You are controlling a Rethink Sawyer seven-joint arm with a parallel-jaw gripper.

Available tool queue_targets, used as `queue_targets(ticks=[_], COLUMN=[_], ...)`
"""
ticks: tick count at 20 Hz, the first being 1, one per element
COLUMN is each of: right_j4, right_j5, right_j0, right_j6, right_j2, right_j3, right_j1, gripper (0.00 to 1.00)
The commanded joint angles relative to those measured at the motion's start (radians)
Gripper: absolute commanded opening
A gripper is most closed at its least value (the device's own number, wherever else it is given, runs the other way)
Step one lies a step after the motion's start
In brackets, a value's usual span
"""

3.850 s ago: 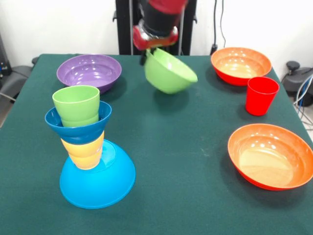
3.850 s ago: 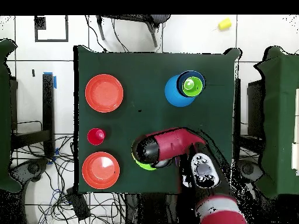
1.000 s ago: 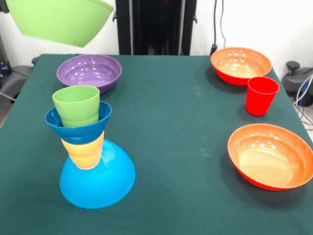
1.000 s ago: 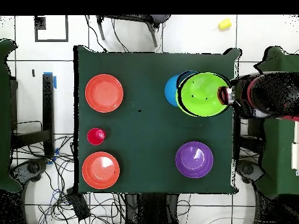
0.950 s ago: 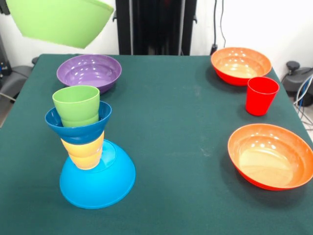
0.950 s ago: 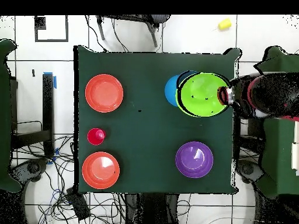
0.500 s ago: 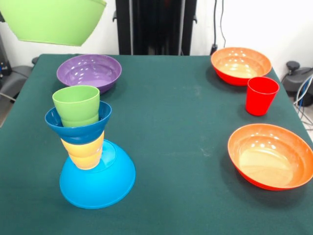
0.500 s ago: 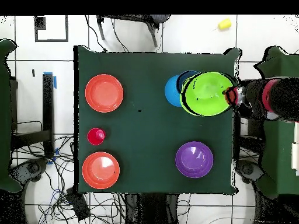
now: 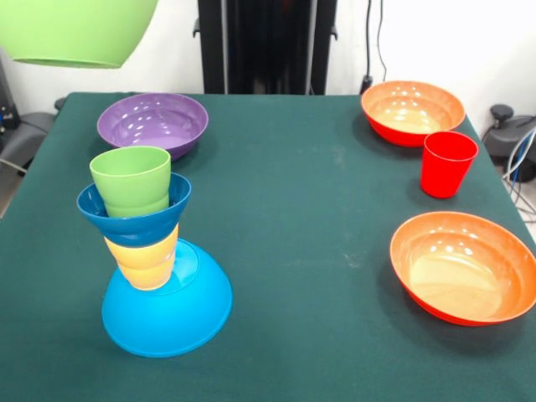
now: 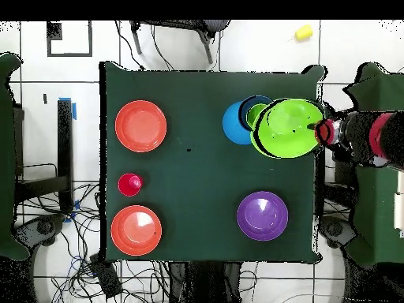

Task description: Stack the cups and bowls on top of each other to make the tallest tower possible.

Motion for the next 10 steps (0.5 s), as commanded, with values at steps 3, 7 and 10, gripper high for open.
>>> queue_targets(ticks=[3,7,10], right_j4=[-0.027,-0.034,-0.039], right_j5=[-0.015,-0.036,-0.05], right_j0=[0.049,0.063,0.068], right_j6=[-0.152,-0.13,-0.121], right_j2=[0.036,0.03,0.03], right_j3=[0.055,0.051,0.056], right_j1=[0.064,0.075,0.073], gripper=[0.0,0.0,0.0])
